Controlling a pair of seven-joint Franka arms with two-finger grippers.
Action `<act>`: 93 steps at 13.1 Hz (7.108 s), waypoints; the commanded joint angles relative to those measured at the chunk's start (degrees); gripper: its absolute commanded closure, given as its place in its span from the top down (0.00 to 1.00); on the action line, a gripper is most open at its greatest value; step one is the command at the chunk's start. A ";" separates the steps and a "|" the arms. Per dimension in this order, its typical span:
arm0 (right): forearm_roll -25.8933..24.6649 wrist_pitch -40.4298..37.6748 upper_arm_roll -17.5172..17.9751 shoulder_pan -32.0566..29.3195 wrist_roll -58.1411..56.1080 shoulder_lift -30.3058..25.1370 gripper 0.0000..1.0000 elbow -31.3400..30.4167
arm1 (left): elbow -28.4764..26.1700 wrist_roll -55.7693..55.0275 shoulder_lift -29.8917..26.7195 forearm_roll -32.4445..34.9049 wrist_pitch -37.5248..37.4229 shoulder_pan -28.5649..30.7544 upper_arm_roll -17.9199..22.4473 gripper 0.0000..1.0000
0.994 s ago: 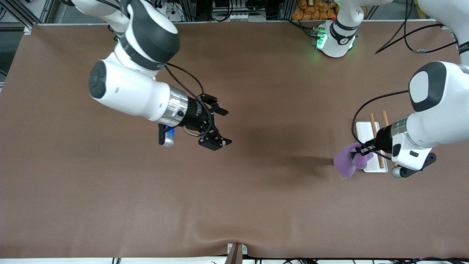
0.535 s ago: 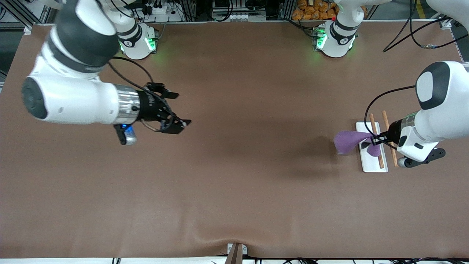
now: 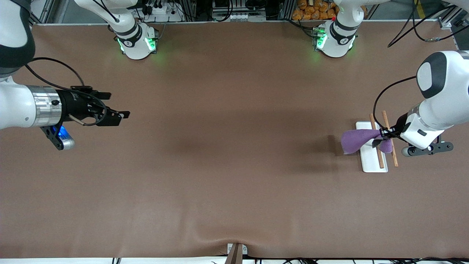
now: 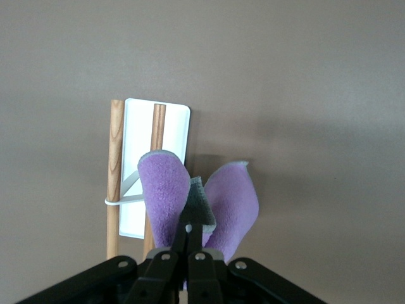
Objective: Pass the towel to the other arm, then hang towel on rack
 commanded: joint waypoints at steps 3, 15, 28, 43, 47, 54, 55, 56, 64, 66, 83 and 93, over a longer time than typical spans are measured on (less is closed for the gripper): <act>-15.79 -2.16 0.72 -3.20 -27.91 -2.18 1.00 -1.48 | -2.28 2.88 -0.44 1.48 2.48 0.62 -0.44 0.00; -26.12 22.44 0.81 -9.88 -47.14 -21.32 1.00 -30.73 | -1.67 14.73 1.31 1.49 2.75 6.15 -0.53 0.00; -24.80 24.73 1.08 -4.43 -46.97 -24.86 1.00 -28.04 | -0.88 33.28 5.97 -3.00 5.38 15.48 -0.53 0.00; -24.71 23.50 1.08 -5.14 -47.50 -23.19 1.00 -20.38 | 2.46 41.91 11.16 -5.99 6.79 20.05 -0.53 0.00; -24.89 23.50 1.16 -4.78 -47.15 -23.19 1.00 -19.94 | 2.55 42.17 12.56 -6.69 7.14 20.66 -0.53 0.00; -25.33 23.68 1.08 -4.35 -47.06 -23.19 1.00 -19.24 | 2.64 45.40 14.23 -9.58 8.54 22.51 -0.53 1.00; -25.24 23.68 1.08 -4.35 -47.06 -23.19 1.00 -19.24 | 2.81 47.33 14.67 -10.55 9.07 23.03 -0.53 1.00; -25.24 23.68 1.08 -4.35 -47.06 -23.19 1.00 -19.24 | 3.51 48.92 15.37 -10.65 9.34 23.64 -0.53 1.00; -25.42 23.59 1.08 -4.43 -47.06 -23.19 1.00 -19.32 | 9.92 55.35 18.98 -10.65 9.34 23.91 -0.53 1.00; -25.07 23.59 1.08 -4.61 -47.06 -23.19 1.00 -19.33 | 11.50 55.26 18.72 -10.56 9.25 23.74 -0.53 1.00; -25.33 23.50 0.99 -5.05 -47.06 -23.19 1.00 -19.33 | 16.08 23.12 1.77 -5.84 -12.27 21.98 -12.47 1.00; -25.33 23.15 0.72 -5.66 -46.79 -23.27 1.00 -19.33 | 16.08 7.45 -7.38 -3.26 -19.49 22.07 -21.36 1.00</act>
